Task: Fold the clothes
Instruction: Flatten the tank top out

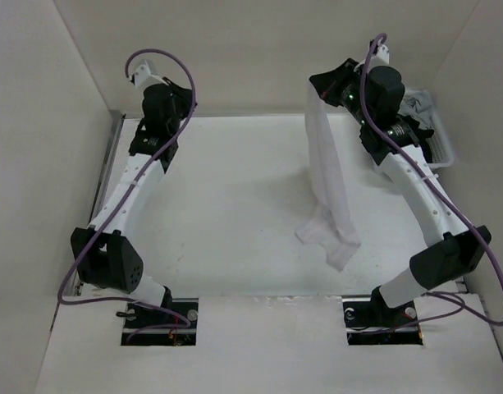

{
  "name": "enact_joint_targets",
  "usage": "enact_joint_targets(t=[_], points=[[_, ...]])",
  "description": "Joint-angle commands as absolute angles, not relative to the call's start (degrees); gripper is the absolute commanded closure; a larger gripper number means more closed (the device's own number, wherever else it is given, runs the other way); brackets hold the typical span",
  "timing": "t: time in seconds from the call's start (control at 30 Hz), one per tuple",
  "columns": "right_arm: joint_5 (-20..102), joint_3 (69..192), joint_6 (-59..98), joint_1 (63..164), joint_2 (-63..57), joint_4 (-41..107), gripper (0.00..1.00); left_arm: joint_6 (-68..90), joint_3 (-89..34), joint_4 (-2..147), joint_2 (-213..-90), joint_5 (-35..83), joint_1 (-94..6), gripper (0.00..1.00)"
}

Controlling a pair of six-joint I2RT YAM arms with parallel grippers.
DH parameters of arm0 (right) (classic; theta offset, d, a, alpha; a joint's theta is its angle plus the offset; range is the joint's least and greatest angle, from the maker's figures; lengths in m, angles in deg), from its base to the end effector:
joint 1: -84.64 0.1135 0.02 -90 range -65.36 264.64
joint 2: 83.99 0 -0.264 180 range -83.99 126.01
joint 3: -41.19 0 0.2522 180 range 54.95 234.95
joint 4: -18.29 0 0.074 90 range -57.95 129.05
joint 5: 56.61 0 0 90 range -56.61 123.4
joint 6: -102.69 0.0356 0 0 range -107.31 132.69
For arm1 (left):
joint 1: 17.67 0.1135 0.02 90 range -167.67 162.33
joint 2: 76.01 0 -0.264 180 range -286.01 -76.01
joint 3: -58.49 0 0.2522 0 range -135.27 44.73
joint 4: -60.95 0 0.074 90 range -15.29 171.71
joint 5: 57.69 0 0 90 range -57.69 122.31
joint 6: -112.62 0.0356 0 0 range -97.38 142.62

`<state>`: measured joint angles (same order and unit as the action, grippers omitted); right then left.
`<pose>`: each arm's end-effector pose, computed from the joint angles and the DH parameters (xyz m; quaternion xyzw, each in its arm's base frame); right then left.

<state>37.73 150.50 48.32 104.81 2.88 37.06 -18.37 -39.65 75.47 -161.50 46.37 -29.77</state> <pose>0.3257 0.1225 0.4804 0.0646 0.6811 0.3639 0.6320 0.3477 -0.0657 0.4284 -0.2603 0.6694 -0.2298 0.6568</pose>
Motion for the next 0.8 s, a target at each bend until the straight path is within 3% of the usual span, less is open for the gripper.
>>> enact_joint_targets(t=[0.0,0.17,0.27,0.47,0.57,0.67,0.77], points=[[42.89,155.69,51.09,103.76,-0.22,33.46,1.00,-21.67,-37.32,75.61,-158.28,37.84,-35.09,0.93],[40.69,143.99,51.44,104.46,-5.23,26.96,1.00,-25.27,-16.91,63.12,-158.88,39.87,-45.21,0.86],[40.25,145.81,50.92,105.69,-4.02,26.69,1.00,-27.65,-11.98,61.45,-159.68,39.25,-45.49,0.80],[41.39,179.95,50.74,106.04,10.83,36.85,1.00,-28.27,-9.15,61.70,-152.24,39.34,-42.59,0.73],[38.77,189.06,48.73,108.94,9.20,38.47,1.00,-27.48,-7.92,64.42,-144.94,39.51,-40.75,0.71],[34.99,179.89,46.36,112.45,0.60,34.62,1.00,-27.39,-6.17,67.24,-139.74,39.43,-39.51,0.70],[31.74,157.51,45.03,115.44,-11.52,26.89,1.00,-27.39,-2.31,68.91,-135.26,39.43,-39.42,0.68]])
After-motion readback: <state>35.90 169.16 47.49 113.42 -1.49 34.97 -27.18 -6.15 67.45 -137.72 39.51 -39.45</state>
